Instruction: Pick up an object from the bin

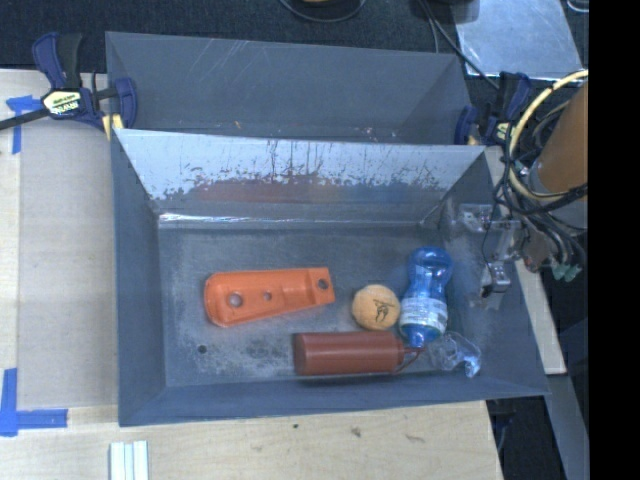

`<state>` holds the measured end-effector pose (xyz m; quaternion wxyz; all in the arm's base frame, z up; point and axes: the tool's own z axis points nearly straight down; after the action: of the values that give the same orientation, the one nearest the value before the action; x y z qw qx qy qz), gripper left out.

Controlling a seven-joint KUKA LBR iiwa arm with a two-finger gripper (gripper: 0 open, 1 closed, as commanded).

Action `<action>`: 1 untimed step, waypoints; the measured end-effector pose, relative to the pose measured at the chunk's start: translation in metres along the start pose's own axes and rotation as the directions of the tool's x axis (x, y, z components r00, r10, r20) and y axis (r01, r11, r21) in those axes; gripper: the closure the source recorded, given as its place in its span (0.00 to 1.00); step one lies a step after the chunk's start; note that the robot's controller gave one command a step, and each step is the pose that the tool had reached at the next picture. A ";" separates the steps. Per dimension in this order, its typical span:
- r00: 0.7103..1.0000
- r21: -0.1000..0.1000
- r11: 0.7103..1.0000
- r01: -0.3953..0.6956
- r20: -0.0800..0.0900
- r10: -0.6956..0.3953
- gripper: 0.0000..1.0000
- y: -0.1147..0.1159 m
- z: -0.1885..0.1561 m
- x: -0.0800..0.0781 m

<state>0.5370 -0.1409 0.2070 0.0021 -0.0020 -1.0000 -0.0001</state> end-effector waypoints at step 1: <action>1.000 0.002 1.000 0.003 0.008 -0.003 0.00 0.001 -0.005 -0.001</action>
Offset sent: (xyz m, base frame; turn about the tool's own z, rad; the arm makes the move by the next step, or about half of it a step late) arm -0.0346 0.0657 -0.0661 -0.1451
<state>0.5385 -0.1401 0.2119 -0.0020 -0.0003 -1.0000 0.0007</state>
